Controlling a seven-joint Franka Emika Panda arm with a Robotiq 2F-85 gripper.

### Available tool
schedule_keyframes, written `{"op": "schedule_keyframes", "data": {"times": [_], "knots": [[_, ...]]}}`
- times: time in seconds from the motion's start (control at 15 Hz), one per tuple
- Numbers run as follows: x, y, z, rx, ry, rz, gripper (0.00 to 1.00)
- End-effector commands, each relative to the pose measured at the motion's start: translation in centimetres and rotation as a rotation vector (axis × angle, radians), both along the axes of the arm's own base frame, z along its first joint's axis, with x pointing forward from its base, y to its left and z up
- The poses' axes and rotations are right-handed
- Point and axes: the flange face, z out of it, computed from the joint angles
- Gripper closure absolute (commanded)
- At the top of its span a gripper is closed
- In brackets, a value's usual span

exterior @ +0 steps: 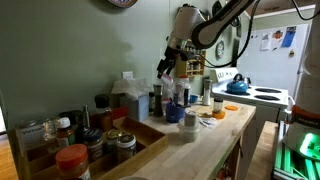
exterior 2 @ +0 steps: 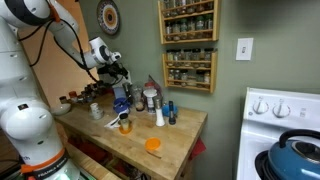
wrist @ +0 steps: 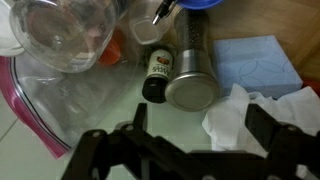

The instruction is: Move the bottle of black pepper to the right

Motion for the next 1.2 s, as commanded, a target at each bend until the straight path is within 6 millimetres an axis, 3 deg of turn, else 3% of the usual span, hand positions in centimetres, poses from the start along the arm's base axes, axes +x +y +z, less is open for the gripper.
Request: {"op": "schedule_keyframes", "data": {"times": [0.0, 0.27, 0.53, 0.87, 1.13], "knots": [[0.7, 1.1, -1.0, -0.027, 0.014, -0.021, 0.00], [1.5, 2.9, -2.8, -0.003, 0.081, 0.002, 0.00], [3.2, 3.3, -4.7, 0.003, 0.120, -0.013, 0.00], [5.7, 1.2, -4.0, 0.038, 0.116, -0.093, 0.00], [6.5, 0.0, -3.6, 0.065, 0.135, -0.132, 0.00]]}}
